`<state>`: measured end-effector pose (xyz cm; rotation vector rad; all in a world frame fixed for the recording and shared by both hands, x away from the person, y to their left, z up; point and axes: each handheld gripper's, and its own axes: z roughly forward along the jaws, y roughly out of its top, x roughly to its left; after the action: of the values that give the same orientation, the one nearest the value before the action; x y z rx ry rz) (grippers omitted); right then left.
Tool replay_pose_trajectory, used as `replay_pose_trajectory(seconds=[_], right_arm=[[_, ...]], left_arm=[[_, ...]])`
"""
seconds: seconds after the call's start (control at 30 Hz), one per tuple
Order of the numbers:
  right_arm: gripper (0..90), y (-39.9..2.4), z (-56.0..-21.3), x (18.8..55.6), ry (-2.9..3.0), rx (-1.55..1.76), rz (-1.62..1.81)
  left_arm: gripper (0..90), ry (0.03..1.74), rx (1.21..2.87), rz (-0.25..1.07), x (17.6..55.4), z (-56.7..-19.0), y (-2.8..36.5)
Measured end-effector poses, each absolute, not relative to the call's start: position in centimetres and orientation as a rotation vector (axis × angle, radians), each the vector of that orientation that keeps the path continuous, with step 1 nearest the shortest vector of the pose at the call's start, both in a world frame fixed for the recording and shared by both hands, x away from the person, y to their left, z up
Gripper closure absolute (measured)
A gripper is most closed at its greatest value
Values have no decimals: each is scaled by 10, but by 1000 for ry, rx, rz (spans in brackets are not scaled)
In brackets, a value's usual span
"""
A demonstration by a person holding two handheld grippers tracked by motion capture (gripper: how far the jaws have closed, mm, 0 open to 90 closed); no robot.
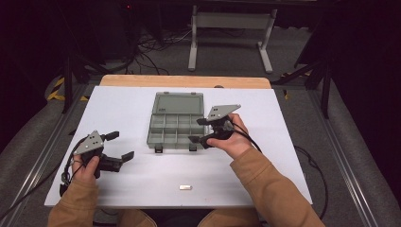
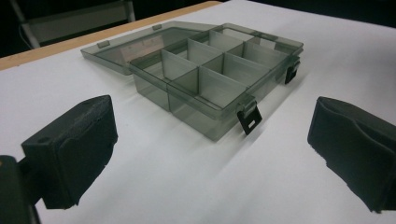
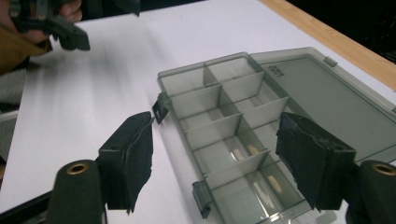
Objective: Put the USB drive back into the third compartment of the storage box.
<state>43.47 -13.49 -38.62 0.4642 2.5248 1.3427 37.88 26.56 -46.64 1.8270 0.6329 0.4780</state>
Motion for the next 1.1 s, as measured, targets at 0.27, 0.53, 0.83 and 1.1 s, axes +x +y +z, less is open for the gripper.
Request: replay_pose_trajectory(seconds=[0.27,0.53,0.83,1.1], right_arm=[[317,-123,-393,420,2631,371,1271],[319,-113,-399,408,2729,289,1179],[317,-105,-406,398,2833,232,1084],[316,-99,-412,392,2896,181,1019]], left_arm=[[17,635,1830,467,379,-467,266],[19,638,1830,468,379,-467,267],[19,630,1841,472,379,-467,266],[19,623,1842,475,379,-467,266]])
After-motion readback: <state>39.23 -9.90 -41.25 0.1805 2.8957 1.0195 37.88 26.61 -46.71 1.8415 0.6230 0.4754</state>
